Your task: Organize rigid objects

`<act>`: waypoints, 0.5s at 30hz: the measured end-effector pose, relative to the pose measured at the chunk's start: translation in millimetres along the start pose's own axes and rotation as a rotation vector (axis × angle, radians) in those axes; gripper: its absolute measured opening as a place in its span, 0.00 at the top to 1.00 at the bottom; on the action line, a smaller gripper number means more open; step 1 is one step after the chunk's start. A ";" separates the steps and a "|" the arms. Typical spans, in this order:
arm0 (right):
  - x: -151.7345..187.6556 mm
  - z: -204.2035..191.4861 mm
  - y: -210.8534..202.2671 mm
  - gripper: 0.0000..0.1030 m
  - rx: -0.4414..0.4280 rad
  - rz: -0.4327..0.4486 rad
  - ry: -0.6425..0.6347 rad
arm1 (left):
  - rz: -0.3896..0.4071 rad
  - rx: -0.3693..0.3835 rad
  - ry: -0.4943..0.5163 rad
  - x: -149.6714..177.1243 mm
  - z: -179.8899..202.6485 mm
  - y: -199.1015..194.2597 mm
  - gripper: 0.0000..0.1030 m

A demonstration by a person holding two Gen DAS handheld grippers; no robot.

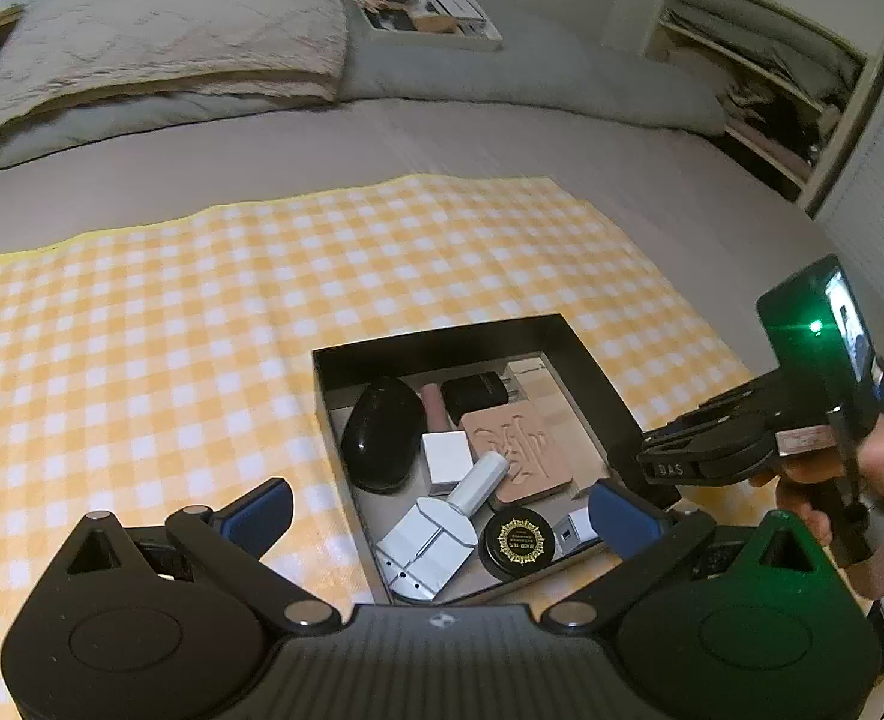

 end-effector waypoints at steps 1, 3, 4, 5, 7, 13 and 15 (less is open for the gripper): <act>-0.1 0.0 0.6 0.92 0.003 0.002 0.000 | 0.006 -0.006 -0.008 1.2 -0.1 -3.6 0.00; 0.1 -1.1 0.6 0.92 0.010 0.004 -0.002 | 0.020 -0.017 -0.023 4.1 -0.5 -11.2 0.00; 0.8 -2.7 0.3 0.92 0.013 0.006 -0.004 | 0.030 -0.022 -0.033 5.9 -0.8 -15.7 0.00; 0.9 -3.0 0.3 0.92 0.014 0.007 -0.003 | 0.037 -0.025 -0.040 7.6 -1.2 -19.6 0.00; 1.5 -2.4 -0.4 0.92 0.016 0.010 0.001 | 0.052 -0.032 -0.048 11.1 -1.8 -27.3 0.00; 3.1 -2.0 -23.8 0.71 0.022 0.063 0.003 | 0.091 -0.041 -0.067 17.8 -1.6 -44.8 0.00; 4.1 -4.6 -36.9 0.68 0.013 0.093 0.003 | 0.101 -0.052 -0.063 19.7 -1.4 -50.2 0.00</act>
Point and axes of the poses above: each gripper's, at about its wrist camera, not at the fingertips, and y roughly the way its jaws point, z to its right, x to its underside, the point moved 8 cm from there along y, roughly the way its jaws point, and after that the axes turned 2 degrees about -x, right-handed, at the moved point
